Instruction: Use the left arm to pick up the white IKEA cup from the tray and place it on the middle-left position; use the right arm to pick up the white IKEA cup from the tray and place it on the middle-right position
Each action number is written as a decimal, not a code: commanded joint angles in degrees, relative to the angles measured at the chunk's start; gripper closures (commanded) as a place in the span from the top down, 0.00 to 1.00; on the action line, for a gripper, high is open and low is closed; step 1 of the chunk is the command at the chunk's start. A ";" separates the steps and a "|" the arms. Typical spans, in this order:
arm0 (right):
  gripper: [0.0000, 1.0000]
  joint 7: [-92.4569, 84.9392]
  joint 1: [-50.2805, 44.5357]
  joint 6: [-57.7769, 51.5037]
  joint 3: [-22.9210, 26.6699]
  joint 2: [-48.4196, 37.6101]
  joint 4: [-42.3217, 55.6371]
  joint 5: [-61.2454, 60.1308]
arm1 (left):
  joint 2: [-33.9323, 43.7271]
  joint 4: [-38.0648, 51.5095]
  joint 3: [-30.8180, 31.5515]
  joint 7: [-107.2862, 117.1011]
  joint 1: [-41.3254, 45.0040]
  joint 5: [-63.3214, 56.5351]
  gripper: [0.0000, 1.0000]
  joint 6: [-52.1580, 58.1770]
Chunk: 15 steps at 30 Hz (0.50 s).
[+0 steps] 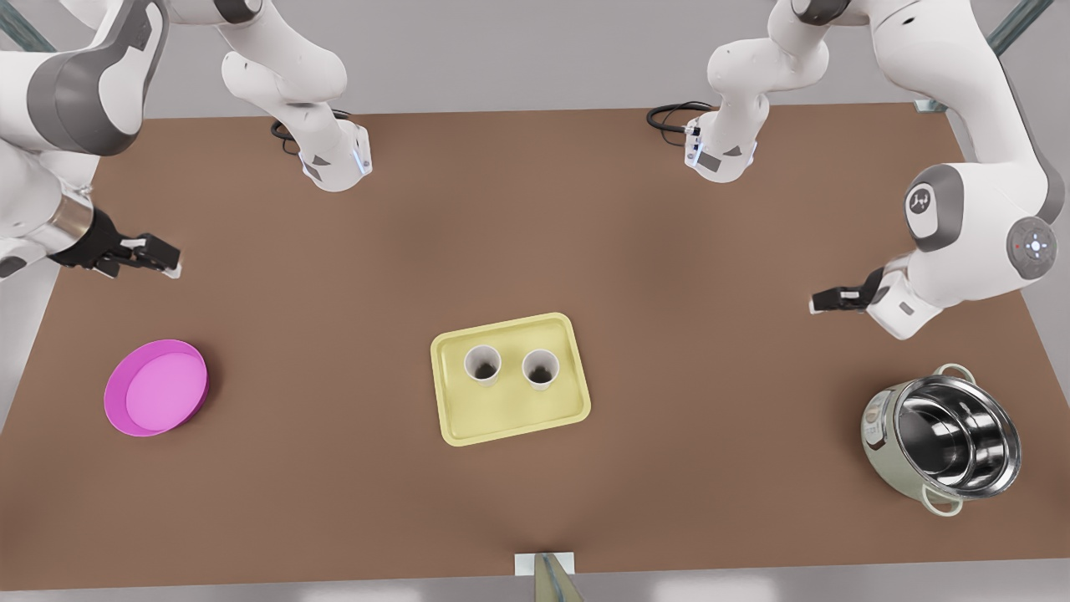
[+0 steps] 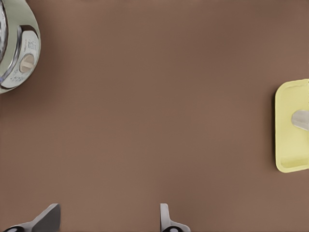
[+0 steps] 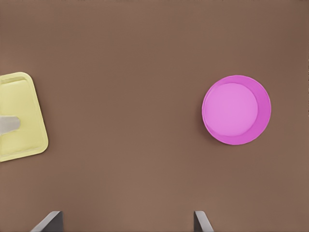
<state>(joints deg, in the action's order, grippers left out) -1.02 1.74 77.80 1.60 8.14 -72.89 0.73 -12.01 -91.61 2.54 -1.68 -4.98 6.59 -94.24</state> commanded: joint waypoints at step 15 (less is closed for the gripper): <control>1.00 33.27 -25.99 24.32 -2.04 19.37 0.03 -0.64 | 2.60 1.96 -0.60 -6.93 -0.47 1.05 1.00 -1.74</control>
<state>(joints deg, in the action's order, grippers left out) 8.26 -23.69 93.09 -0.68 26.94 -72.90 0.21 -9.53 -89.75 1.92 -4.91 -5.35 7.66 -97.16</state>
